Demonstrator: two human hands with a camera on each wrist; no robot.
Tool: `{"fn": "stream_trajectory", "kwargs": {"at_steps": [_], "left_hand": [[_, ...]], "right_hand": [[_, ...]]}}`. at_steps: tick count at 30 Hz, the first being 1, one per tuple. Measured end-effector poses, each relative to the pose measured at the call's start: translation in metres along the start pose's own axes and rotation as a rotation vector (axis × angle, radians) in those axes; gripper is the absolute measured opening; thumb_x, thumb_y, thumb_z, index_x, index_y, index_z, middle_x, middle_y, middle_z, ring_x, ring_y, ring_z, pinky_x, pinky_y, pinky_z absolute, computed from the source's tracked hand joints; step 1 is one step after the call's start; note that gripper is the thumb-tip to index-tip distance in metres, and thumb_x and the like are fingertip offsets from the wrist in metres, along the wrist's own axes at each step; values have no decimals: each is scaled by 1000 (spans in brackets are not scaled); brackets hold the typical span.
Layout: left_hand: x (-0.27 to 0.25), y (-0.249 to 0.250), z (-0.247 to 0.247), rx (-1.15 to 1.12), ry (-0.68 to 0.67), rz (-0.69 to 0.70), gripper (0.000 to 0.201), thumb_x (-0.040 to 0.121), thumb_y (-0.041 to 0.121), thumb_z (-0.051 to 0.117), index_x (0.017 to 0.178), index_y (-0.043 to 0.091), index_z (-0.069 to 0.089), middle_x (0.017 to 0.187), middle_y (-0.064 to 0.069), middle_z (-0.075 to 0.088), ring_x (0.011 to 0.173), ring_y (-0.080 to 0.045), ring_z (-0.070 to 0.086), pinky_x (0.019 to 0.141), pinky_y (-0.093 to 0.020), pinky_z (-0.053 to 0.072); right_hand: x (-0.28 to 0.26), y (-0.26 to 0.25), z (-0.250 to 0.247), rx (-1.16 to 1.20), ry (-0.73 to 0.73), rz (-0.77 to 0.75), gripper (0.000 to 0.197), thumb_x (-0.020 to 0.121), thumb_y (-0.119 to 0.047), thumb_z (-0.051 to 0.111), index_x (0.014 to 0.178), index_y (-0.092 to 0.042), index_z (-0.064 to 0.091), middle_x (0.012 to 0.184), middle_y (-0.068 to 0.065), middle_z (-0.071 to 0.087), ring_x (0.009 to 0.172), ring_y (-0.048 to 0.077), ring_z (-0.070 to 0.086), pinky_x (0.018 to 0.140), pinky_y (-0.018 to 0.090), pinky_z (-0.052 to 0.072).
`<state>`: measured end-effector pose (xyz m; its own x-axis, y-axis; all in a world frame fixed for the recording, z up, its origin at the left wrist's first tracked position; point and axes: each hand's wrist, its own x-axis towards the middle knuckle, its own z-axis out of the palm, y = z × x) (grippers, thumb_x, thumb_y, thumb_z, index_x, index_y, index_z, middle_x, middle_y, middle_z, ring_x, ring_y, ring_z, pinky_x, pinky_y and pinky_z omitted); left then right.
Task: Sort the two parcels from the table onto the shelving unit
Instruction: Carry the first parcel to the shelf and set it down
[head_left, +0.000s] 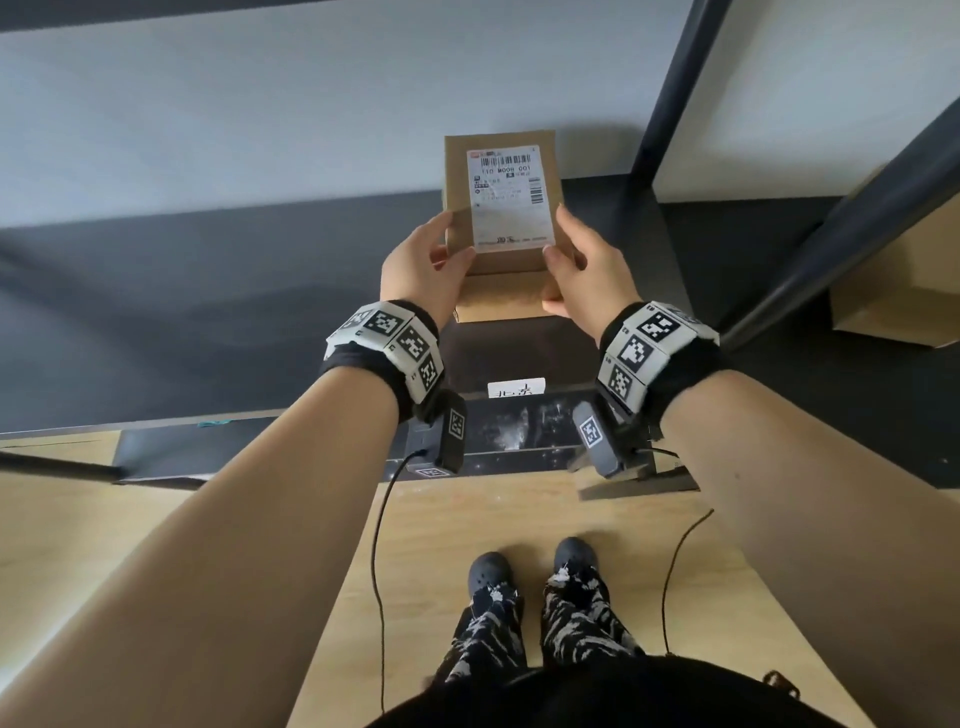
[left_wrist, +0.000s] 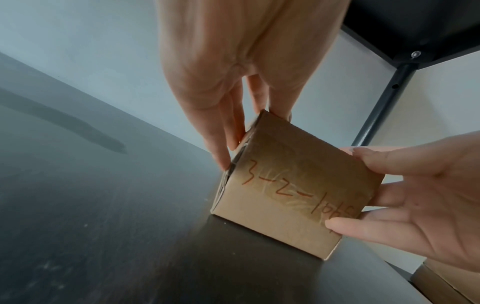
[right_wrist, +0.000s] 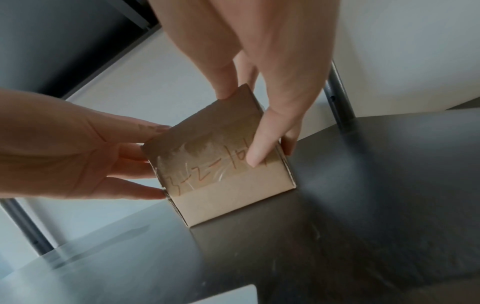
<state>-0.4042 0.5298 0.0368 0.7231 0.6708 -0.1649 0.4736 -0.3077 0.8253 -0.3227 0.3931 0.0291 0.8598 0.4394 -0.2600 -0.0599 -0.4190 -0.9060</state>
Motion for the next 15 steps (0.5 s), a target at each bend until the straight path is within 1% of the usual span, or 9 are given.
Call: {"fn": "stream_trajectory", "kwargs": {"at_steps": [2,4,7,9,12,15], "left_hand": [[4,0,1,11,2,8,51,89,26,57,139,28,47,129,5,60,113,-12,60,90,-41,56],[8,0,2,13,5,10,52,89,26,57,140,27,46,128,4,61,113,-13,60,91,-41,55],[13,1,1,6,11,4,52,89,26,57,140,27,46,127,2,63,112,-14,61,93,-40,54],[16,1,2,9,17,12,52,89,25,57,140,26,47,128,3,62,113,-13,61,94,-39,54],[18,1,3,9,22,18,51,89,25,57,140,25,47,130,4,61,113,-12,60,93,-39,54],[17,1,3,3,18,19,52,90,26,57,140,24,46,131,4,60,114,-12,60,93,-39,54]], "right_hand": [[4,-1,0,6,12,-5,54,99,-20,47,150,-32,33,150,-1,43,107,12,47,87,42,59],[7,-1,3,17,22,-4,54,100,-20,47,150,-31,33,150,-1,43,104,11,46,88,43,58],[10,-1,7,44,42,-3,53,100,-21,46,150,-29,34,150,-1,43,110,11,46,93,45,56],[12,-1,8,57,48,1,52,100,-21,46,150,-29,35,149,-2,45,118,14,49,98,45,53],[13,-3,8,61,49,9,52,99,-22,46,150,-30,35,149,-2,46,130,19,48,102,44,50],[14,-4,9,52,50,7,52,100,-21,44,150,-29,33,149,-1,46,130,21,48,101,44,51]]}}
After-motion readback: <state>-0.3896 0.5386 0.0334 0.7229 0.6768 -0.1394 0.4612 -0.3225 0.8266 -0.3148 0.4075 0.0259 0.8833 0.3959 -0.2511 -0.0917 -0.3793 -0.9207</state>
